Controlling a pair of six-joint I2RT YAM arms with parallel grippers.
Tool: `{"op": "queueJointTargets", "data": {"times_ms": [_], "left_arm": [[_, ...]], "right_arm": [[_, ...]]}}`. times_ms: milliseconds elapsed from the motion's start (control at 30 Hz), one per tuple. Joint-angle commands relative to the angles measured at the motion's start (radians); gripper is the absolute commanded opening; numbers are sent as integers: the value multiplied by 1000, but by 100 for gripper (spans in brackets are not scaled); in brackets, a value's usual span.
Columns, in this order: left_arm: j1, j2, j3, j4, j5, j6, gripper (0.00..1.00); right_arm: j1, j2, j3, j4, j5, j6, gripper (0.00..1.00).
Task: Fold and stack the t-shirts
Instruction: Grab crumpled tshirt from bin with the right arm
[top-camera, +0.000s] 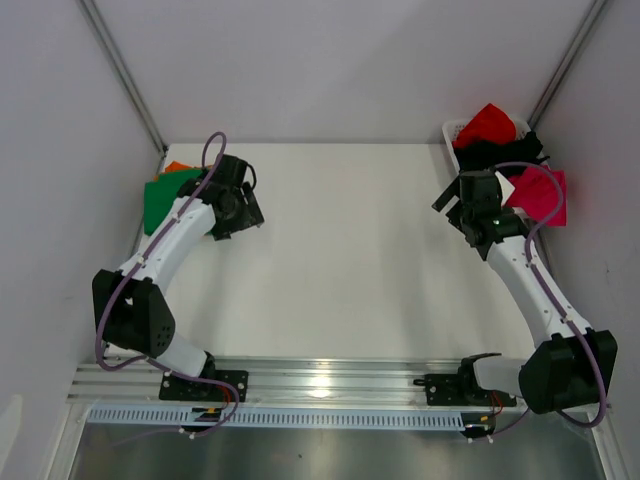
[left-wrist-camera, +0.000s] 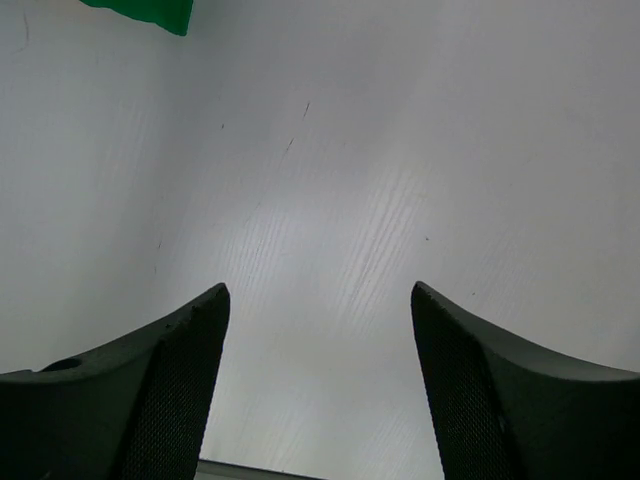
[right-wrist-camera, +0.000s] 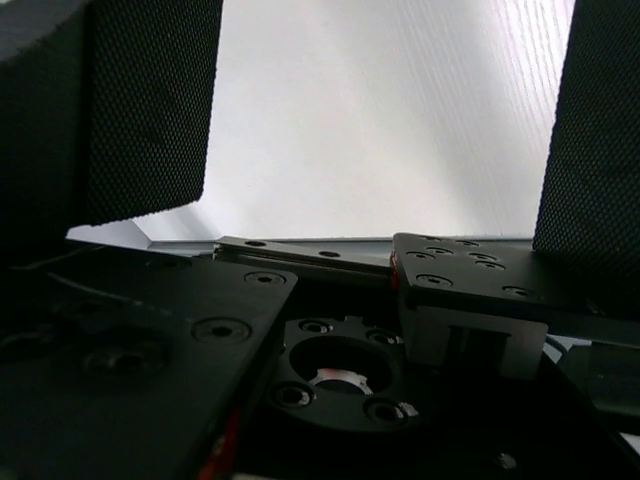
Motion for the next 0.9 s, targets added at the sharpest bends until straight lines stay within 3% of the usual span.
{"op": "queueJointTargets", "data": {"times_ms": [0,100,200,267,433,633,867], "left_arm": [[-4,-26,0,15,-8,-20,76],[-4,-49,-16,28,1,-13,76],[-4,-60,-26,31,-2,-11,77],[-4,-60,-30,25,-1,-11,77],[-4,-53,-48,36,22,-13,76],[-5,-78,-71,50,53,-20,76],[-5,-136,-177,154,183,-46,74]], "right_arm": [[-13,11,1,-20,50,18,99],[-14,-1,-30,21,101,-27,99],[-32,2,-54,74,249,-45,98],[-116,14,-55,80,224,-12,94],[-212,8,-146,230,208,91,95],[-235,108,-124,325,269,160,95],[-256,214,-64,504,216,93,93]]}}
